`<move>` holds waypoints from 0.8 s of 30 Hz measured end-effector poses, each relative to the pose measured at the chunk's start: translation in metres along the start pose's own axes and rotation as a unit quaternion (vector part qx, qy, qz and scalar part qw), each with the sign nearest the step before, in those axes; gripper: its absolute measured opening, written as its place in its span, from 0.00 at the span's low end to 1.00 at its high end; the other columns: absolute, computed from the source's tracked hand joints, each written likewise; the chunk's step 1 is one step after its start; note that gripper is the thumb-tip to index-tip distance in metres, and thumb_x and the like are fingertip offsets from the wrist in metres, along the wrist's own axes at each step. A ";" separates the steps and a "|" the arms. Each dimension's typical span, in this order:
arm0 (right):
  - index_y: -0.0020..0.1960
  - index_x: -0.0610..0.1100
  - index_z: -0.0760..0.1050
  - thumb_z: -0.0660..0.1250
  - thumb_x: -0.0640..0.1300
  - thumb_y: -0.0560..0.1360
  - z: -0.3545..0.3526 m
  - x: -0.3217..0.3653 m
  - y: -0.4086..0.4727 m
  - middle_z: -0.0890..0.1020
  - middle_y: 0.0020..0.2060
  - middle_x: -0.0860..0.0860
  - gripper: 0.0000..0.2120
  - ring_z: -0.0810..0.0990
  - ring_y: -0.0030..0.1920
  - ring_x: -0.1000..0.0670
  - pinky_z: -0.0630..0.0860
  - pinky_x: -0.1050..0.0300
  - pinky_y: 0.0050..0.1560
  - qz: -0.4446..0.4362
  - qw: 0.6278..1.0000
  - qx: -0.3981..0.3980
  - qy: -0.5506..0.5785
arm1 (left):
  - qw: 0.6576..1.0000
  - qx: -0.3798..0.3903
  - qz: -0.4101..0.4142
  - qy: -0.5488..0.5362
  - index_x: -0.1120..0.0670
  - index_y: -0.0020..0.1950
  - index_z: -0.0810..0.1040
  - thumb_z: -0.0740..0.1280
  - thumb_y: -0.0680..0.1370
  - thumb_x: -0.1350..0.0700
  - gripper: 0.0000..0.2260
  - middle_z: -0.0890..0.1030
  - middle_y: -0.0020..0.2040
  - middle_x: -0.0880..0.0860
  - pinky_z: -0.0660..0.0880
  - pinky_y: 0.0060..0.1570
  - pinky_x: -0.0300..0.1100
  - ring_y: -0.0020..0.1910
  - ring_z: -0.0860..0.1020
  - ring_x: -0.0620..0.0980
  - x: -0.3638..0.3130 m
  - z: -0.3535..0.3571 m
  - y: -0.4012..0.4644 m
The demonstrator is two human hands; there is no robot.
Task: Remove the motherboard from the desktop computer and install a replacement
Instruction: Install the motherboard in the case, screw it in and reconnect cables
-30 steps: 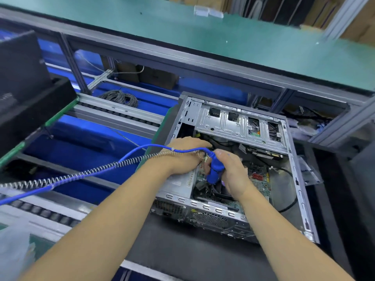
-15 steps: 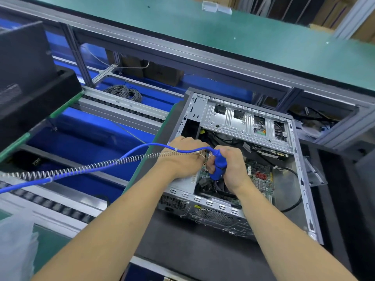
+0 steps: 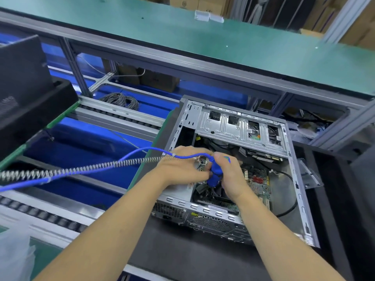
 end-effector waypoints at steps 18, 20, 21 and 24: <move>0.30 0.30 0.67 0.60 0.51 0.66 0.002 0.016 -0.002 0.71 0.24 0.40 0.22 0.69 0.24 0.47 0.68 0.59 0.28 -0.050 0.998 -0.024 0.031 | 0.995 0.033 0.024 -0.093 0.40 0.60 0.80 0.63 0.62 0.43 0.26 0.83 0.49 0.36 0.79 0.56 0.48 0.52 0.81 0.41 -0.011 -0.003 -0.003; 0.30 0.29 0.67 0.60 0.50 0.67 0.004 0.012 -0.002 0.69 0.25 0.36 0.22 0.70 0.24 0.46 0.69 0.57 0.29 -0.054 0.998 -0.002 0.023 | 0.995 0.024 0.030 -0.097 0.41 0.61 0.80 0.64 0.66 0.43 0.23 0.84 0.47 0.37 0.79 0.54 0.46 0.49 0.81 0.39 -0.011 -0.005 -0.005; 0.30 0.29 0.66 0.60 0.50 0.68 0.006 0.010 -0.002 0.68 0.25 0.33 0.23 0.70 0.25 0.46 0.69 0.56 0.29 -0.054 0.998 0.008 0.017 | 0.995 0.021 0.033 -0.092 0.41 0.61 0.80 0.65 0.68 0.44 0.21 0.84 0.44 0.38 0.79 0.53 0.45 0.47 0.81 0.38 -0.011 -0.005 -0.006; 0.30 0.31 0.68 0.60 0.50 0.68 0.002 0.004 0.001 0.70 0.25 0.37 0.21 0.71 0.25 0.46 0.70 0.56 0.29 -0.048 0.999 0.004 0.022 | 0.995 0.022 0.020 -0.093 0.39 0.59 0.80 0.63 0.66 0.41 0.22 0.84 0.44 0.37 0.78 0.50 0.40 0.46 0.81 0.36 -0.012 -0.005 -0.007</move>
Point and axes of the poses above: each hand's wrist, its own y-axis towards the middle knuckle, its own z-axis out of the palm, x = y × z, the point moved 10 cm from there along y, towards the middle knuckle
